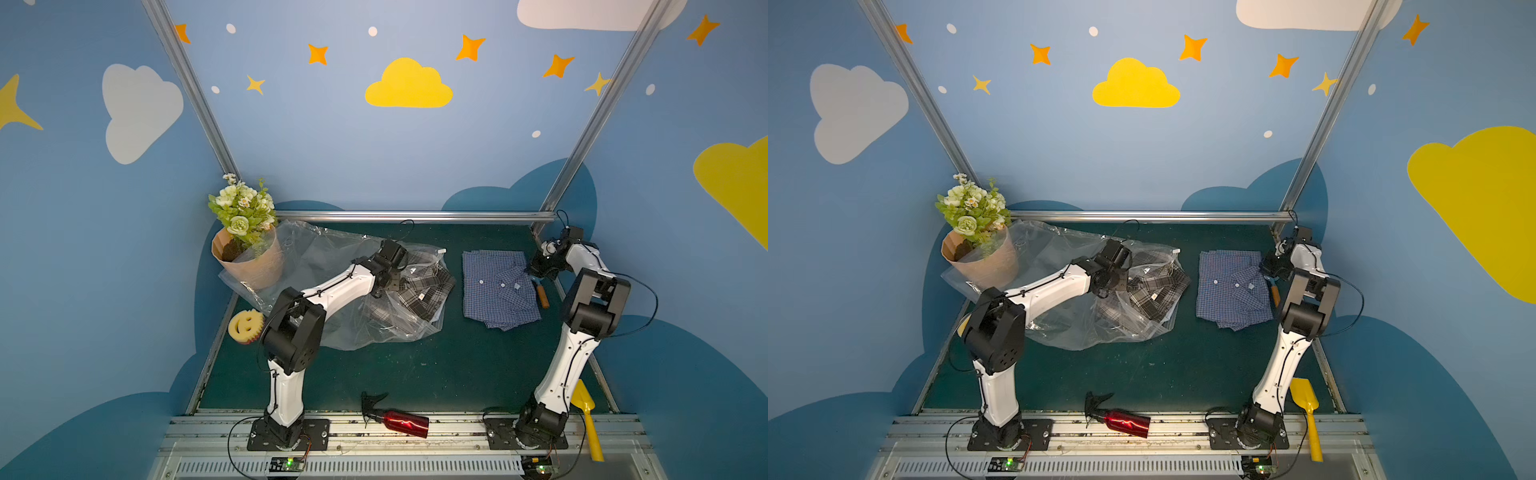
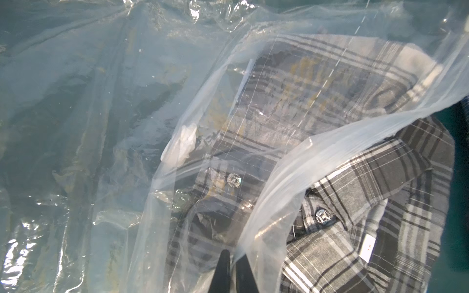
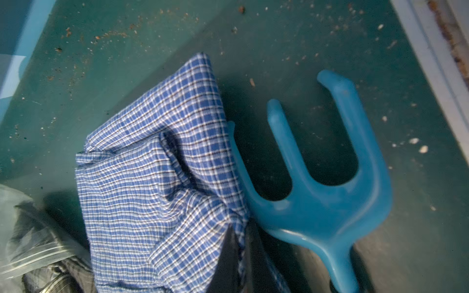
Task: Take the shirt out of the vacuum bag
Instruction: Place the shirt at the center of the board.
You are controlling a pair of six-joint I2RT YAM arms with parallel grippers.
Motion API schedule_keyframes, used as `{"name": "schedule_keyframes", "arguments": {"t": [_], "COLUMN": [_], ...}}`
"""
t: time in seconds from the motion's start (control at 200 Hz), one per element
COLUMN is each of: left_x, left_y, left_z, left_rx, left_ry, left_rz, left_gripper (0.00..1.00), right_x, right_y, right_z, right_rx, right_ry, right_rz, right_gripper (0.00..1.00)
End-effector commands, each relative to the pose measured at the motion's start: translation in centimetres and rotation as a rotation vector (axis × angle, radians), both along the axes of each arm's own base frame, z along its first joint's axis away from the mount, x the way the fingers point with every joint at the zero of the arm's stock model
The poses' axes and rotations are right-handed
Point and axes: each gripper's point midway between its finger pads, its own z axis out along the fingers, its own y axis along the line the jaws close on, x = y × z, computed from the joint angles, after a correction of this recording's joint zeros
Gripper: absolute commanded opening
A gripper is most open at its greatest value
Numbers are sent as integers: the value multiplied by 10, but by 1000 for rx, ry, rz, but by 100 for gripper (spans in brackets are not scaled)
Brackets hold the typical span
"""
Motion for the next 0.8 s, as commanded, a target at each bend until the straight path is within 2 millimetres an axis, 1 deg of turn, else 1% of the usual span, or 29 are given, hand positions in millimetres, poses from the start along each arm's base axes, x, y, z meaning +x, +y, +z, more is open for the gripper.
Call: {"name": "schedule_keyframes", "arguments": {"t": [0.0, 0.085, 0.265, 0.375, 0.456, 0.536, 0.566, 0.651, 0.711, 0.796], "left_x": [4, 3, 2, 0, 0, 0, 0, 0, -1, -2], "left_y": [7, 7, 9, 11, 11, 10, 9, 8, 8, 11], "left_z": [12, 13, 13, 13, 13, 12, 13, 14, 14, 14], "left_rx": [2, 2, 4, 8, 6, -1, -5, -12, -12, -7], "left_ry": [-12, -13, -15, -17, -19, -18, -19, -21, -19, -22], "left_rz": [22, 21, 26, 28, 29, 27, 27, 25, 24, 26], "left_gripper": [8, 8, 8, 8, 8, 8, 8, 8, 8, 8], "right_x": [6, 8, 12, 10, 9, 8, 7, 4, 2, 1], "right_y": [15, 24, 31, 29, 31, 32, 32, 34, 33, 27], "right_z": [3, 2, 0, 1, 6, 9, 10, 12, 16, 28], "right_rx": [14, 9, 29, 8, 13, 17, 17, 16, 5, -40], "right_ry": [-30, -29, -32, -23, -27, -24, -19, -23, -22, -32], "right_rz": [59, 71, 59, 55, 48, 41, 39, 43, 49, 43], "right_gripper": [0, 0, 0, 0, 0, 3, 6, 21, 26, 31]}}
